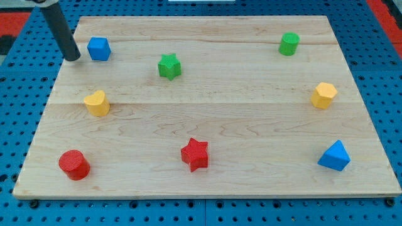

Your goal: Move the blue cube slightly right

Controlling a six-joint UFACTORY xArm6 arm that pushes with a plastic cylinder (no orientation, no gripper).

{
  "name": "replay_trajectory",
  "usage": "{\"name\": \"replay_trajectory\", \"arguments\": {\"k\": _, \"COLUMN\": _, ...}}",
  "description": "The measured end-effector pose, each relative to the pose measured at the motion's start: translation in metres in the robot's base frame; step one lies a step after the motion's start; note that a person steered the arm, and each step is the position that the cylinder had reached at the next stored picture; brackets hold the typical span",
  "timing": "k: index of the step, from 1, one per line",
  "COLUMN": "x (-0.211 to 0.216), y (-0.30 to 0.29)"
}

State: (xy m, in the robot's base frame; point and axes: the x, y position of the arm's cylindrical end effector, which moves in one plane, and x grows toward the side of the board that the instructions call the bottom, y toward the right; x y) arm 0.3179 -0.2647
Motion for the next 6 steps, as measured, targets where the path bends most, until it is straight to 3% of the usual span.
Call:
{"name": "replay_trajectory", "arguments": {"k": 2, "x": 0.001, "y": 0.011}}
{"name": "replay_trajectory", "arguments": {"k": 6, "x": 0.002, "y": 0.116}}
